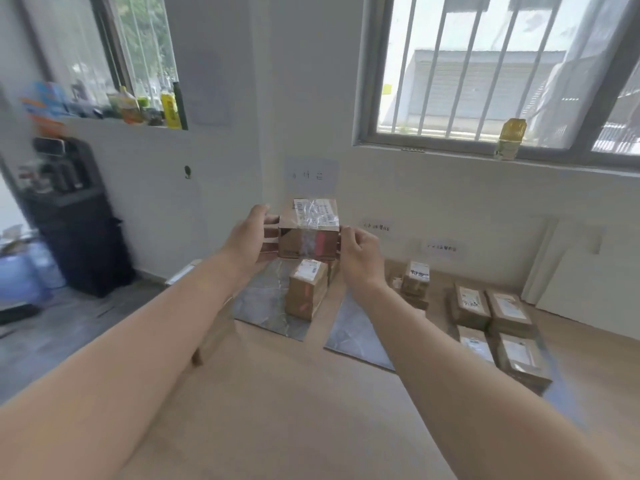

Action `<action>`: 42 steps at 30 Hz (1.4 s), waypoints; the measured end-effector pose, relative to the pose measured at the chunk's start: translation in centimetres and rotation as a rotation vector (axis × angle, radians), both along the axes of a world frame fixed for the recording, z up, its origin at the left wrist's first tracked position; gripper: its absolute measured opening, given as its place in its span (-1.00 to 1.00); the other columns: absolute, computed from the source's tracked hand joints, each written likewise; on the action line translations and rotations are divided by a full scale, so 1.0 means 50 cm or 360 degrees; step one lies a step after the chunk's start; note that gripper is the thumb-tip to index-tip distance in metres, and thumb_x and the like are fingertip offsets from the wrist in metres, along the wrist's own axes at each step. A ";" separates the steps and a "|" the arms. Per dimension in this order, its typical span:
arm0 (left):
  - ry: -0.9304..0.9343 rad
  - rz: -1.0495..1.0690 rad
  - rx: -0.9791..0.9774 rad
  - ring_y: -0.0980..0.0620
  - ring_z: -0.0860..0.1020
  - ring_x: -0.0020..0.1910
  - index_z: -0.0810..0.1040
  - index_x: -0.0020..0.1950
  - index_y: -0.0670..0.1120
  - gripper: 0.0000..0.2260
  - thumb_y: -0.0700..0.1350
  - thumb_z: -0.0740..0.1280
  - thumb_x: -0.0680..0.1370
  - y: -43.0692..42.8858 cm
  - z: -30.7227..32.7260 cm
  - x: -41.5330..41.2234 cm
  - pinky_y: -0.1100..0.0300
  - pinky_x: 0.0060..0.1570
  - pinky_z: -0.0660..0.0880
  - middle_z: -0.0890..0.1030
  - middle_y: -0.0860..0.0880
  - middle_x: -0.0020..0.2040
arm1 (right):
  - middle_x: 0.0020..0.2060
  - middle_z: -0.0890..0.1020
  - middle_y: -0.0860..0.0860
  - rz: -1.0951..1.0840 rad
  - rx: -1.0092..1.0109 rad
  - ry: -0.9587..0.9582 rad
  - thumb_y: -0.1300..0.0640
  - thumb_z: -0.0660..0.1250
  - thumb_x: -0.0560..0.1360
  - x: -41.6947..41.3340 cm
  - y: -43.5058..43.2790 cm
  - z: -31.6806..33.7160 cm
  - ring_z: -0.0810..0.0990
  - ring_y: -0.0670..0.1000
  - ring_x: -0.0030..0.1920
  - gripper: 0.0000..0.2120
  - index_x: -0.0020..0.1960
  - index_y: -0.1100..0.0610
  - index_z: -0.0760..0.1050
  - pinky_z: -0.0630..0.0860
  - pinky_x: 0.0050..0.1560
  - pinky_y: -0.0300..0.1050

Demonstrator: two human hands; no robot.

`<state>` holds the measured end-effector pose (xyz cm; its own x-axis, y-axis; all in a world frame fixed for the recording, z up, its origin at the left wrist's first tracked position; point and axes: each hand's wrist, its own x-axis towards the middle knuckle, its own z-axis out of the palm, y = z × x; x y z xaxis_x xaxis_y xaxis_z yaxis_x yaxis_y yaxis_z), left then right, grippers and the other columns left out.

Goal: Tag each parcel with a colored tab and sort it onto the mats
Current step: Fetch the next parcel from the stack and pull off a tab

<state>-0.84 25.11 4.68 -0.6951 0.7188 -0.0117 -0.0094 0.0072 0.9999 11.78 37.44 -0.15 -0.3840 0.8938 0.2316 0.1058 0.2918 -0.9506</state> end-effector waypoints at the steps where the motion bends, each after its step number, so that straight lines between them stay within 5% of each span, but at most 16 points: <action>1: -0.0021 0.0011 -0.0018 -0.07 0.62 -0.10 0.59 0.06 -0.08 -0.60 0.12 0.05 0.68 0.002 -0.013 -0.022 0.04 0.09 0.54 0.66 -0.09 -0.05 | -0.41 0.39 0.03 0.0016 -0.0019 0.0004 0.01 0.14 0.57 -0.021 0.004 -0.010 0.31 0.00 -0.35 -0.67 -0.34 0.10 0.32 0.24 -0.25 -0.02; 8: -0.0151 0.0081 -0.0069 -0.05 0.60 -0.18 0.58 -0.01 -0.08 -0.64 0.10 0.09 0.67 0.050 -0.095 -0.232 0.11 -0.09 0.53 0.65 -0.10 -0.11 | -0.34 0.47 0.01 0.0062 -0.0092 -0.0030 -0.05 0.12 0.57 -0.220 0.030 -0.097 0.39 -0.03 -0.30 -0.60 -0.20 0.27 0.42 0.34 -0.20 -0.03; 12: -0.0174 -0.0028 -0.0115 -0.04 0.60 -0.18 0.58 -0.02 -0.06 -0.65 0.08 0.09 0.68 0.105 -0.133 -0.388 0.10 -0.06 0.53 0.64 -0.07 -0.14 | -0.31 0.49 -0.08 -0.0015 -0.0171 -0.0049 -0.03 0.13 0.63 -0.357 0.055 -0.137 0.42 -0.06 -0.25 -0.67 -0.23 0.11 0.42 0.35 -0.13 -0.04; 16: -0.0212 -0.0173 -0.0202 -0.02 0.58 -0.18 0.58 0.09 -0.12 -0.64 0.06 0.08 0.69 0.162 -0.164 -0.545 0.14 -0.10 0.53 0.60 -0.06 -0.14 | -0.12 0.61 -0.22 -0.0113 -0.0270 -0.0105 -0.01 0.15 0.65 -0.502 0.079 -0.164 0.55 -0.17 -0.05 -0.74 0.12 0.01 0.60 0.45 0.05 -0.17; 19: -0.0212 -0.0242 -0.0293 -0.01 0.57 -0.18 0.58 0.10 -0.10 -0.64 0.10 0.09 0.68 0.207 -0.189 -0.652 0.14 -0.11 0.52 0.61 -0.04 -0.12 | -0.07 0.54 -0.33 -0.0103 -0.0334 -0.0151 0.04 0.13 0.69 -0.589 0.103 -0.175 0.47 -0.36 -0.08 -0.79 0.23 -0.05 0.50 0.38 -0.16 -0.49; 22: -0.0207 -0.0298 -0.0384 -0.03 0.57 -0.16 0.58 0.11 -0.07 -0.63 0.12 0.08 0.67 0.259 -0.217 -0.734 0.08 0.02 0.50 0.62 -0.03 -0.12 | -0.04 0.53 -0.30 -0.0144 -0.0431 -0.0180 0.00 0.14 0.68 -0.667 0.126 -0.185 0.47 -0.33 -0.06 -0.69 0.37 0.00 0.48 0.36 -0.17 -0.41; 28: -0.0194 -0.0418 -0.0518 -0.04 0.53 -0.11 0.60 0.00 0.03 -0.63 0.16 0.06 0.66 0.385 -0.285 -0.842 0.06 0.11 0.45 0.62 0.04 -0.09 | 0.25 0.44 -0.02 -0.0250 -0.0505 -0.0281 -0.13 0.14 0.58 -0.795 0.218 -0.239 0.47 -0.18 0.05 -0.56 0.39 0.00 0.47 0.38 0.13 -0.10; 32: -0.0225 -0.0477 -0.0612 -0.03 0.47 -0.17 0.58 -0.08 0.01 -0.63 0.16 0.07 0.66 0.482 -0.333 -0.882 0.09 0.02 0.37 0.59 0.01 -0.14 | 0.22 0.39 -0.02 -0.0329 -0.0656 -0.0337 -0.11 0.15 0.59 -0.848 0.295 -0.291 0.47 -0.08 0.07 -0.62 0.36 -0.04 0.46 0.40 0.21 0.02; 37: -0.0343 -0.0418 -0.0705 -0.04 0.51 -0.14 0.48 0.00 -0.01 -0.71 0.17 0.11 0.63 0.609 -0.410 -0.922 0.06 0.12 0.42 0.54 0.01 -0.16 | 0.12 0.54 0.11 -0.0414 -0.0781 -0.0321 -0.14 0.14 0.47 -0.914 0.397 -0.380 0.47 -0.01 -0.14 -0.65 0.06 0.05 0.53 0.39 -0.09 -0.04; 42: -0.0364 -0.0438 -0.0846 -0.05 0.59 0.09 0.52 0.12 -0.01 -0.63 0.22 0.11 0.61 0.709 -0.520 -0.946 0.01 0.21 0.44 0.61 -0.02 0.02 | 0.18 0.55 0.14 -0.0465 -0.0937 -0.0302 -0.09 0.14 0.54 -0.963 0.495 -0.495 0.47 -0.01 -0.11 -0.66 0.15 0.09 0.51 0.35 -0.09 -0.06</action>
